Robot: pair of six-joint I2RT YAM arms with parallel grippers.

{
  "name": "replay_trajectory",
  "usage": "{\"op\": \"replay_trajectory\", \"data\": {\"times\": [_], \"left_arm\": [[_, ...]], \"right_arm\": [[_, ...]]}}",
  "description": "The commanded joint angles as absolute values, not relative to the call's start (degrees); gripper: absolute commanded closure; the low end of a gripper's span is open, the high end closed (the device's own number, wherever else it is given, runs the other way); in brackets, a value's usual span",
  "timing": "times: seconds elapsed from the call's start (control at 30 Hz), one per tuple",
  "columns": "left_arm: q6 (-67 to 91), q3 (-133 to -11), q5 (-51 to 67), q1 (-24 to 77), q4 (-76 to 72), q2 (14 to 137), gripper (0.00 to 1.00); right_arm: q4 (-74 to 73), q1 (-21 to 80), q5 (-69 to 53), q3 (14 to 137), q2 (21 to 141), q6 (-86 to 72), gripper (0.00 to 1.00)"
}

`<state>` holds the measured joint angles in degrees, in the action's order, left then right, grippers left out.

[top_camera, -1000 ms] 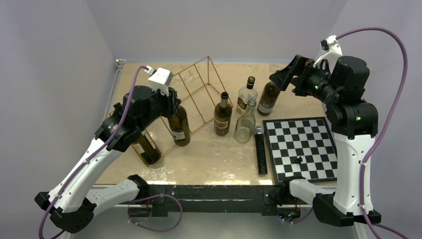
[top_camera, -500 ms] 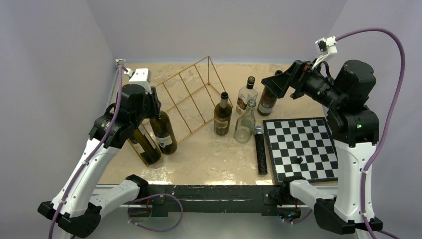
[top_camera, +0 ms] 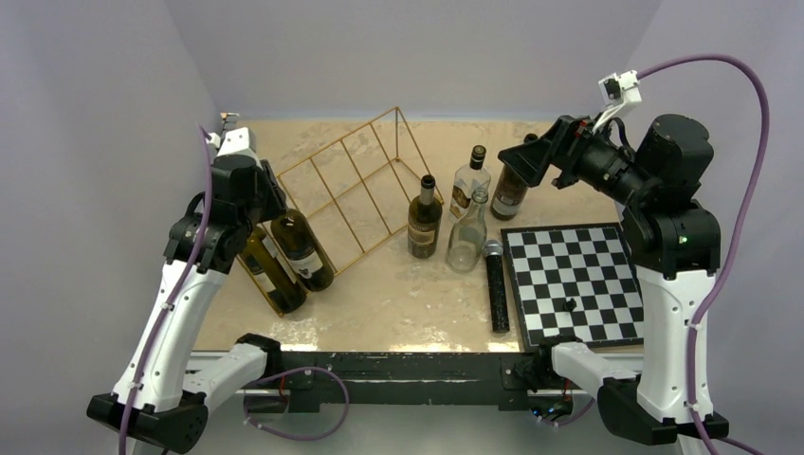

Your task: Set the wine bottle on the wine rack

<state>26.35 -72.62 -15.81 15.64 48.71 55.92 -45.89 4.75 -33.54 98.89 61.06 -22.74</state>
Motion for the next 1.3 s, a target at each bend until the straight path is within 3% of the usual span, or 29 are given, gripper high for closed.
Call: {"op": "replay_trajectory", "data": {"times": [0.0,1.0,1.1,1.23,1.27], "left_arm": [[30.5,-71.5,-13.2,13.6,41.2,55.6,1.00],[28.6,-66.9,-12.8,9.9,37.2,59.5,1.00],[28.8,-65.6,-13.9,9.8,37.2,58.6,0.90],[29.2,-63.8,-15.1,9.8,37.1,58.2,0.84],[29.4,-63.5,-15.7,9.8,37.0,58.2,0.78]], "right_arm": [[-45.6,4.8,-32.2,98.7,60.7,-21.4,0.01],[-45.1,4.8,-29.9,97.3,62.0,-21.9,0.01],[-45.2,4.8,-29.1,97.5,62.3,-22.7,0.01],[-45.3,4.7,-28.5,98.3,63.2,-23.6,0.01],[-45.4,4.8,-28.2,98.5,63.4,-23.8,0.01]]}}
